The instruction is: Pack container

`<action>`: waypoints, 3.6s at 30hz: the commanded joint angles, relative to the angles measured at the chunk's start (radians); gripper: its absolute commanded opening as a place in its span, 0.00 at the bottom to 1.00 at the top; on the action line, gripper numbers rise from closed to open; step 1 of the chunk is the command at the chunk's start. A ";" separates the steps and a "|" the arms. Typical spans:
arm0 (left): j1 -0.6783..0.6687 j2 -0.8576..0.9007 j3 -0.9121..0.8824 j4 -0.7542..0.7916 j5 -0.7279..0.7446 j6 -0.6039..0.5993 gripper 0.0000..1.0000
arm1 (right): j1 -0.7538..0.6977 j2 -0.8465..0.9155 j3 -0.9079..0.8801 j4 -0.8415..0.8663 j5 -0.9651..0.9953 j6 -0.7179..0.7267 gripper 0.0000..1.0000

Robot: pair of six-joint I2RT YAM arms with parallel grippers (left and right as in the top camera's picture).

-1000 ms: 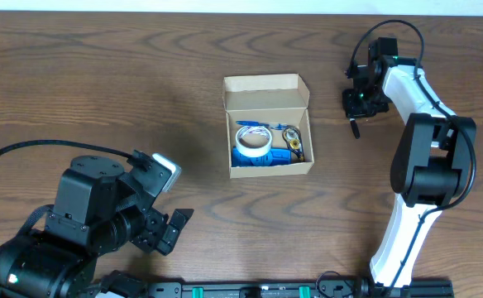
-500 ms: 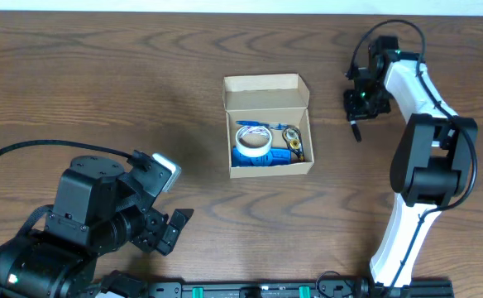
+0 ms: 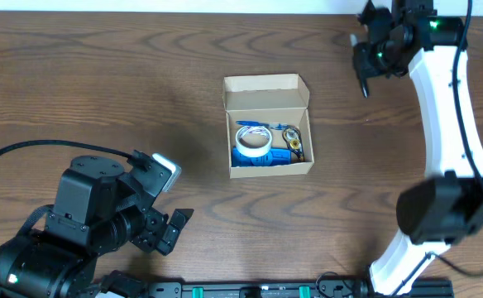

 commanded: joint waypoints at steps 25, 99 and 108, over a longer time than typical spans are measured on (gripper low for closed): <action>0.002 0.000 0.008 -0.003 0.013 0.007 0.95 | 0.491 0.065 0.003 -0.163 -0.175 -0.708 0.01; 0.004 0.099 0.008 0.290 -0.138 -0.061 0.95 | 0.017 0.021 -0.040 -0.117 -0.061 0.003 0.02; 0.119 0.322 0.047 0.378 -0.043 -0.087 0.96 | 0.015 0.021 -0.156 -0.071 -0.060 0.003 0.02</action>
